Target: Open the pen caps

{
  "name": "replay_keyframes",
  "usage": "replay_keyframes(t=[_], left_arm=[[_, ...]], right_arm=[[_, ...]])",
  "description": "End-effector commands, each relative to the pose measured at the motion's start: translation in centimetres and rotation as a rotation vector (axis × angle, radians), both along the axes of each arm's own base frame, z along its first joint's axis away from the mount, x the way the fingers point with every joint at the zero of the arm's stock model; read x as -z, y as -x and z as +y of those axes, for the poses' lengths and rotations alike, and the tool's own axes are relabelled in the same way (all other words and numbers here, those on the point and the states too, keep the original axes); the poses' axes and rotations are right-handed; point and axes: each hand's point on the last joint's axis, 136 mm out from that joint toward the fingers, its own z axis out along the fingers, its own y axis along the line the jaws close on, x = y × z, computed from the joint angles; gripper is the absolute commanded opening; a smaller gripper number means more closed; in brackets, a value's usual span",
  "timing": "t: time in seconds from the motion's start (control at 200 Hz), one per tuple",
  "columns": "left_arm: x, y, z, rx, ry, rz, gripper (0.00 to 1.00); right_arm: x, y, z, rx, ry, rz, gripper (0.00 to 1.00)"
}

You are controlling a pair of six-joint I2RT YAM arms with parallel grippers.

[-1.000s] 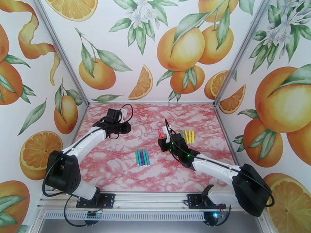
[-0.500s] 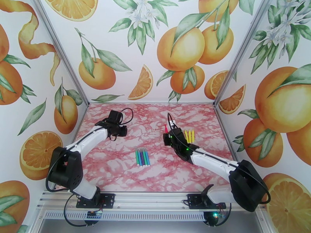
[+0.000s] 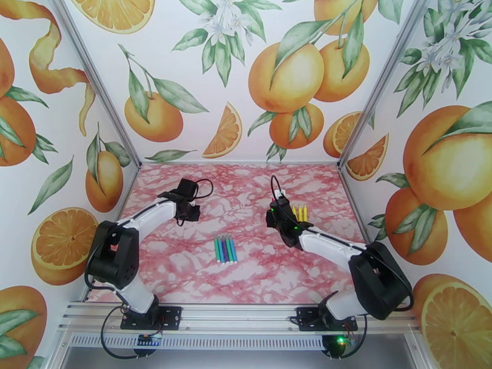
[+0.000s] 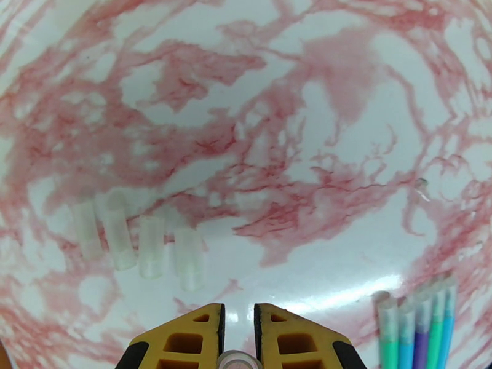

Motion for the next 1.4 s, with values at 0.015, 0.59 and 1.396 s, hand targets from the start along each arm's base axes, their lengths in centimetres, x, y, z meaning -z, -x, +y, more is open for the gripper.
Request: replay_keyframes(t=[0.015,0.59,1.396], left_arm=[[0.0,-0.8,0.0,0.018,-0.046,0.004,0.00],[3.1,-1.1,0.4,0.020,-0.175,0.064,0.03],[4.5,-1.3,-0.3,0.024,-0.204,0.091,0.22]], right_arm=[[0.6,-0.8,-1.0,0.061,-0.004,0.033,0.00],[5.2,-2.1,-3.2,0.152,-0.024,0.167,0.00],[7.8,-2.5,-4.4,0.193,-0.006,0.271,0.03]])
